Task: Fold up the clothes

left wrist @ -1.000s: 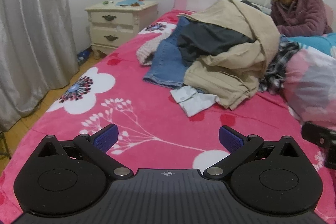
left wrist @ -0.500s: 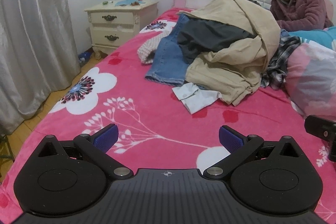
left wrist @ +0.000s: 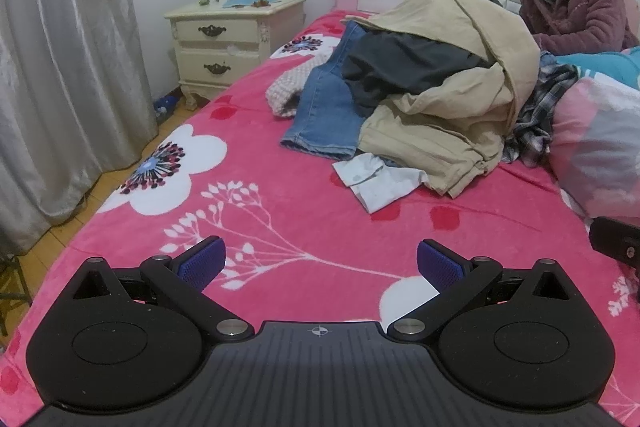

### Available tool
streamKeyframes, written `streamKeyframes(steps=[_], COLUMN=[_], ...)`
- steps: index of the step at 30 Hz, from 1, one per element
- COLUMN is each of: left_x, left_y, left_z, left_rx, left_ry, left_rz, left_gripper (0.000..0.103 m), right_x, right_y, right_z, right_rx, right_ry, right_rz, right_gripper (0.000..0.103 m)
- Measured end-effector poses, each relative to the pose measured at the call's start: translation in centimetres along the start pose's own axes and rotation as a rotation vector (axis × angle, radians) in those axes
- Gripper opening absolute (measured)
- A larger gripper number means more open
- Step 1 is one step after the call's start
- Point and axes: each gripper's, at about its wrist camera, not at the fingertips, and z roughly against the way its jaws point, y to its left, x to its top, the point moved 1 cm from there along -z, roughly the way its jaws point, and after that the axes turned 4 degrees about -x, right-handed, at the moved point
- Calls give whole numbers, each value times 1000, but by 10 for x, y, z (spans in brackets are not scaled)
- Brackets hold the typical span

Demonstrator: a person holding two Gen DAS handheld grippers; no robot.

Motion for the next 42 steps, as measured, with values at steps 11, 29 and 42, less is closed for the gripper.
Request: streamKeyframes(steps=[11, 29, 42], left_x=[-2, -2, 22], left_y=[1, 0, 0], left_z=[-2, -2, -56], left_rx=[6, 46, 11], left_ry=[9, -24, -85], left_rz=[2, 1, -222], left_gripper=[103, 103, 103], right_x=[-1, -5, 20], right_y=[1, 0, -24], right_z=[0, -8, -12], right_rx=[3, -17, -73], right_ry=[3, 15, -177], right_rz=[-2, -9, 25], right_gripper=[103, 103, 103])
